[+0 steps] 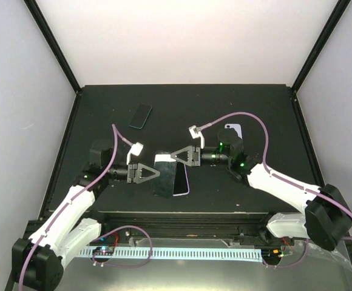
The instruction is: Put the phone into the phone case
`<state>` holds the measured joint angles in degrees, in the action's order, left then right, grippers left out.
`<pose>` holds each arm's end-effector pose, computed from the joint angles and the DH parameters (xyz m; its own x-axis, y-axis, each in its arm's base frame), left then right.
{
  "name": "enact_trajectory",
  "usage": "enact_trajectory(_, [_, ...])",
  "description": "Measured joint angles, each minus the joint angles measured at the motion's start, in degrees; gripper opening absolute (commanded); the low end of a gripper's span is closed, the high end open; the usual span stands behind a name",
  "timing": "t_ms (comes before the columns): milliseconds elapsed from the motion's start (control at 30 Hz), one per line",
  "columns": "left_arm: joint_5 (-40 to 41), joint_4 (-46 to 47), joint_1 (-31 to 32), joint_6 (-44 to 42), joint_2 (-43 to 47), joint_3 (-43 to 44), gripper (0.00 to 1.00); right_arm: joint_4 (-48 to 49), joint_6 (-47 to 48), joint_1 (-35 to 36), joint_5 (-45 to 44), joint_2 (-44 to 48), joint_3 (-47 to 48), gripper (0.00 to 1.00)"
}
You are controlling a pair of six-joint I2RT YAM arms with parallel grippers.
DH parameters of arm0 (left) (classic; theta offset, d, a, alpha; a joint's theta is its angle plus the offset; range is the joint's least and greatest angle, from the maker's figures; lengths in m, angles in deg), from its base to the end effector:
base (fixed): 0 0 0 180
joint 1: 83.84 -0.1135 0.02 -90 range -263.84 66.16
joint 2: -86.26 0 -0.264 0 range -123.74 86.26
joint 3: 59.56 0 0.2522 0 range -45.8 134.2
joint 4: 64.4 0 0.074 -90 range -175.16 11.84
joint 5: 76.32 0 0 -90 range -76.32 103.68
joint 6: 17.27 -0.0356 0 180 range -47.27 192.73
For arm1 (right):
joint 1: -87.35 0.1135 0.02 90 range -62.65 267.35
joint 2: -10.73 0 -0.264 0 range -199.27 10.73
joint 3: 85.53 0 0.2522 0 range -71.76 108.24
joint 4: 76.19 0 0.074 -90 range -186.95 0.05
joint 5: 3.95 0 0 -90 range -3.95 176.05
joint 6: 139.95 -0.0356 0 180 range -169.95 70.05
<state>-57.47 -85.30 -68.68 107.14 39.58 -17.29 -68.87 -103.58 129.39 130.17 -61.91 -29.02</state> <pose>0.1530 -0.0764 0.2496 -0.8548 0.0424 -0.5172 0.5178 0.1359 -0.8447 0.1928 0.2072 0.2802 -0.8659 -0.0025 -0.5001 -0.4965 0.1256 0.8589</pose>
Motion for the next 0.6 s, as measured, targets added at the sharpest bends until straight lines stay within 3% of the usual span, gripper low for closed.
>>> enact_trajectory(233, [1.3, -6.9, 0.6, -7.2, -3.0, 3.0, 0.01, -9.1, 7.4, 0.2, -3.2, 2.1, 1.8, 0.04])
enact_trajectory(333, [1.4, -7.0, 0.7, -7.9, -2.8, 3.2, 0.01, -12.3, 10.2, 0.4, -4.0, 2.9, 3.0, 0.15])
enact_trajectory(467, [1.0, -5.9, 1.0, -7.1, -2.0, 3.2, 0.02, -14.8, 11.4, 0.6, -4.5, 4.2, 3.5, 0.44])
enact_trajectory(600, [1.9, -2.3, 0.6, -1.9, -0.4, 1.2, 0.02, -13.1, 9.6, 0.0, -4.1, 5.6, 2.7, 0.62])
